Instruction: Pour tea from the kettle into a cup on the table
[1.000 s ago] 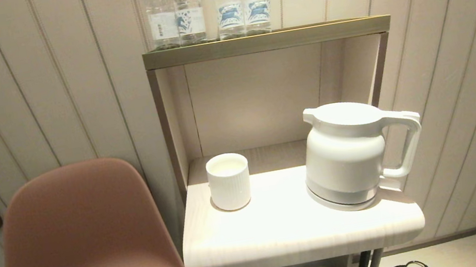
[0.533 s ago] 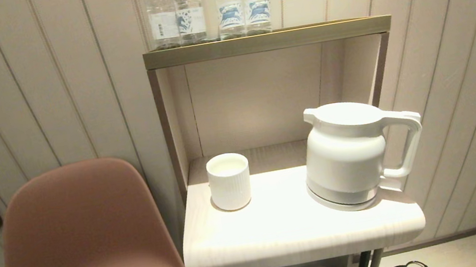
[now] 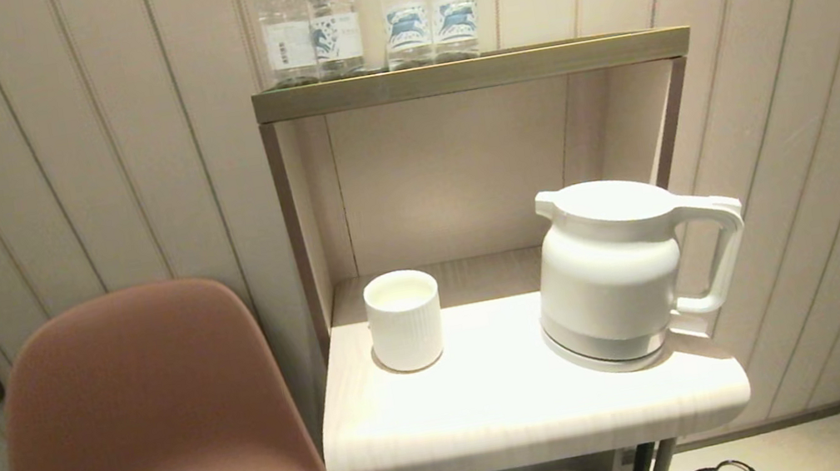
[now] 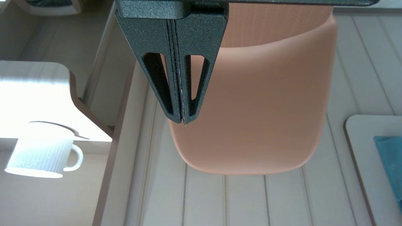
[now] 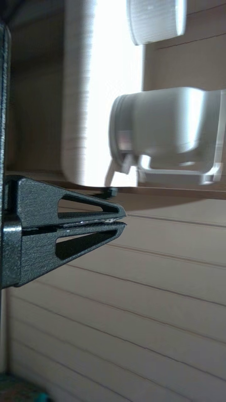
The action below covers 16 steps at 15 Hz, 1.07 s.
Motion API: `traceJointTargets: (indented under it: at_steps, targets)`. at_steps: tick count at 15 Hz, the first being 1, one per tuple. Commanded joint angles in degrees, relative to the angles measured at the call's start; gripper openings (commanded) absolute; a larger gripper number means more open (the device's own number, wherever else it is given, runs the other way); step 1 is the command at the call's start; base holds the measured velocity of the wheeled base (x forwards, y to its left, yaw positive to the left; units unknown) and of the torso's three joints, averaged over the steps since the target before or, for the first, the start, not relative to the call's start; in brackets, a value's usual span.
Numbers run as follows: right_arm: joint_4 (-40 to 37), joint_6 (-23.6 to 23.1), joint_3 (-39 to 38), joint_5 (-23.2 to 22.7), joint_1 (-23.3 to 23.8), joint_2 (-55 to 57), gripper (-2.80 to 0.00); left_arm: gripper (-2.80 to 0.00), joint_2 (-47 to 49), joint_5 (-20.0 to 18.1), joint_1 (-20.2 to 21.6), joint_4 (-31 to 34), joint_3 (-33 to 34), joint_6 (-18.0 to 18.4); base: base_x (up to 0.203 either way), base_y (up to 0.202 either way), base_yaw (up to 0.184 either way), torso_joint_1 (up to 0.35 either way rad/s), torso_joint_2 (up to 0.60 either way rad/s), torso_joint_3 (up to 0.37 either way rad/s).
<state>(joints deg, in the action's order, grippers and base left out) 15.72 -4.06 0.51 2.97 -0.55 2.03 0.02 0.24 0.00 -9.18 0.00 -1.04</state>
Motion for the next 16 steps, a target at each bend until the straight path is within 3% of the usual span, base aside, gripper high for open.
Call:
traceJointTargets:
  at_steps: [1, 4, 9, 16]
  targets:
    - [0.1, -0.8, -0.5, 0.0, -0.1, -1.8, -2.8, -2.8, 0.0, 0.0, 0.0, -0.1, 0.0, 0.0, 0.0, 0.0, 0.0, 0.0, 0.0, 0.0]
    - [-6.1, -0.8, -0.5, -2.6, -0.1, -1.9, -2.8, -2.8, 0.0, 0.0, 0.0, -0.1, 0.0, 0.0, 0.0, 0.0, 0.0, 0.0, 0.0, 0.0]
    - [-4.4, 4.3, -0.5, -2.0, -0.2, -1.9, -2.8, -2.8, 0.0, 0.0, 0.0, -0.1, 0.0, 0.0, 0.0, 0.0, 0.0, 0.0, 0.0, 0.0]
    - [-4.4, 4.7, -0.5, -1.7, -0.2, -1.9, -2.8, -2.8, 0.0, 0.0, 0.0, -0.1, 0.0, 0.0, 0.0, 0.0, 0.0, 0.0, 0.0, 0.0]
